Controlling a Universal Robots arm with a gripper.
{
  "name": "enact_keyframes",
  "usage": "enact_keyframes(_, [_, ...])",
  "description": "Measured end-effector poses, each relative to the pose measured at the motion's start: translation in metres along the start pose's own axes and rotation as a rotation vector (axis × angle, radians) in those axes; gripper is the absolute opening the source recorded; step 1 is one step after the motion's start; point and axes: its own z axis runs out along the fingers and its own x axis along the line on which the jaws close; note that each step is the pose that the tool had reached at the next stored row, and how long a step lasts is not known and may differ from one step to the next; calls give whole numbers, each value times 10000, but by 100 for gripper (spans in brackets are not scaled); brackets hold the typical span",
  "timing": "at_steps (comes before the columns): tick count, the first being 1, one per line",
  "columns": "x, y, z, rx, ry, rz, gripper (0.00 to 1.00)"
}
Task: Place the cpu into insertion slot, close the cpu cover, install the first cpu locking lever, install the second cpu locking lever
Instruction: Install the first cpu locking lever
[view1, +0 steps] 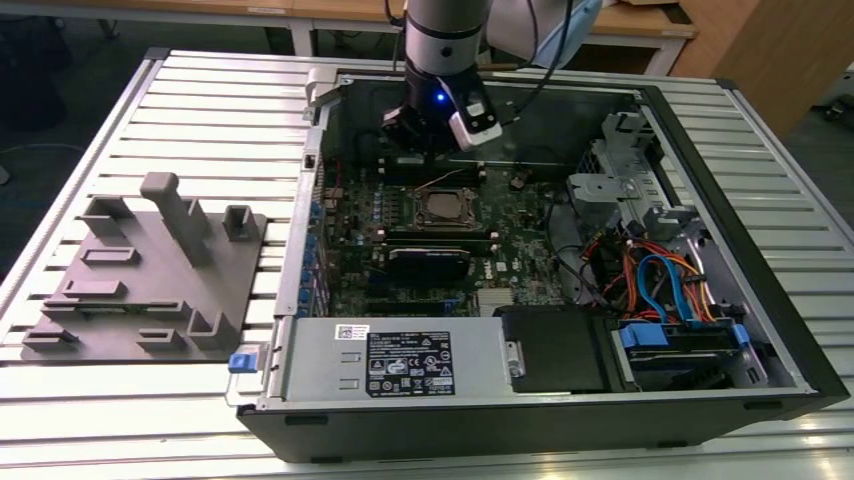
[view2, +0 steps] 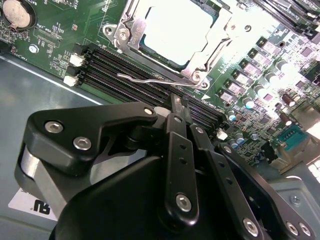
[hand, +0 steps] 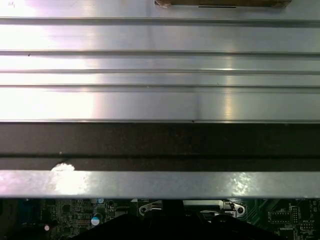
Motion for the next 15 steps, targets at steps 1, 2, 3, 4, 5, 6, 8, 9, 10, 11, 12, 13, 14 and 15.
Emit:
enact_keyframes(1, [-4,0,0,1,0,-2,10])
enact_keyframes(2, [-9,0,0,1,1,0,10])
enact_keyframes(3, [-14,0,0,0,0,1,10])
enact_keyframes(4, [-20,0,0,-1,0,0,10])
enact_keyframes(5, [-26,0,0,0,0,1,10])
enact_keyframes(6, [-31,0,0,0,0,1,10])
enact_keyframes(8, [-40,1,1,-1,0,1,10])
enact_keyframes(9, [-44,1,1,0,-1,1,10])
enact_keyframes(10, [-47,1,0,0,0,1,10])
enact_keyframes(11, [-50,1,1,0,0,1,10])
enact_keyframes(12, [-53,1,1,-1,0,1,10])
enact_keyframes(13, [-55,1,1,0,0,1,10])
enact_keyframes(14, [-57,1,1,0,0,1,10])
enact_keyframes(15, [-59,1,1,0,0,1,10])
